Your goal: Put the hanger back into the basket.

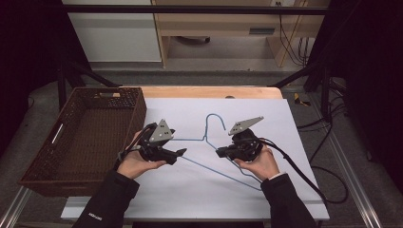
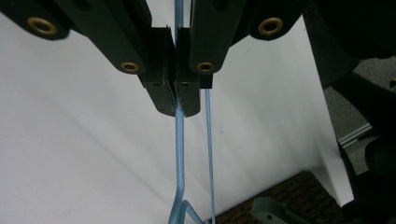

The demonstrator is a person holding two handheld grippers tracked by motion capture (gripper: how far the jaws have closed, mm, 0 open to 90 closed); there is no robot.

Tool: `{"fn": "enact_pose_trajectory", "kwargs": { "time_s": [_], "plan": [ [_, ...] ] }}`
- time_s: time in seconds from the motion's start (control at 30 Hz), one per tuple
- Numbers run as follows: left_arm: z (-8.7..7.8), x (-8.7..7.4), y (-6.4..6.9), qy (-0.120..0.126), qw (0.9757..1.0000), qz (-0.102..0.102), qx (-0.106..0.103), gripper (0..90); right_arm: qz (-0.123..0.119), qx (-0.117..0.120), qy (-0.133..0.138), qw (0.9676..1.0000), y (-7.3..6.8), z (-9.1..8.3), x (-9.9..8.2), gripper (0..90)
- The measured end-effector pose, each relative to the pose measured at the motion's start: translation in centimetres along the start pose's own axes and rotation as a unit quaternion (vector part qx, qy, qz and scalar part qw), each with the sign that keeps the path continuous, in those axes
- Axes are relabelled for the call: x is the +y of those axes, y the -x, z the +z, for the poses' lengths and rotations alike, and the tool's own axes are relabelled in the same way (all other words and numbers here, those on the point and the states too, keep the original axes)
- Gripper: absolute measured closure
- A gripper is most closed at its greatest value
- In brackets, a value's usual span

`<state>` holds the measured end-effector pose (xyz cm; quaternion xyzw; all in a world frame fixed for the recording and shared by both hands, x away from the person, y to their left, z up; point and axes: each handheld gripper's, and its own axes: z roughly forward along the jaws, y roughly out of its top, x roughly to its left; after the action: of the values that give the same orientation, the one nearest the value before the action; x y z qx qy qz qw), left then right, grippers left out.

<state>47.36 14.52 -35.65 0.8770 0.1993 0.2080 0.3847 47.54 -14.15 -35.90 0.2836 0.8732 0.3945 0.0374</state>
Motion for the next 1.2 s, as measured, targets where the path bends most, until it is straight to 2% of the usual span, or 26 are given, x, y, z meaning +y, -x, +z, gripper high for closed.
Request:
{"fn": "enact_pose_trajectory", "kwargs": {
  "time_s": [0.2, 0.37, 0.63, 0.83, 1.2],
  "plan": [
    [1.0, 0.3, 0.8, -0.016, 0.9993, 0.031, -0.012, 33.5, -0.014, 0.02, -0.011, 0.9996, -0.3, 0.2, -0.5, 88.3],
    [2.2, 0.6, 1.3, -0.037, 0.9976, 0.053, -0.026, 45.3, -0.017, 0.028, -0.021, 0.9992, -0.5, 0.7, -0.7, 88.3],
    [3.6, 0.6, 2.1, -0.061, 0.9934, 0.094, -0.023, 63.0, -0.021, 0.04, -0.025, 0.9986, -0.6, 0.8, -0.8, 88.3],
    [4.1, 0.6, 2.3, -0.063, 0.9918, 0.107, -0.027, 76.9, -0.023, 0.046, -0.027, 0.9983, -0.7, 0.8, -0.9, 88.3],
    [4.1, 1.0, 3.7, -0.082, 0.9839, 0.156, -0.028, 85.1, -0.028, 0.031, -0.031, 0.9987, -0.6, 0.2, -0.9, 87.6]
  ]
}}
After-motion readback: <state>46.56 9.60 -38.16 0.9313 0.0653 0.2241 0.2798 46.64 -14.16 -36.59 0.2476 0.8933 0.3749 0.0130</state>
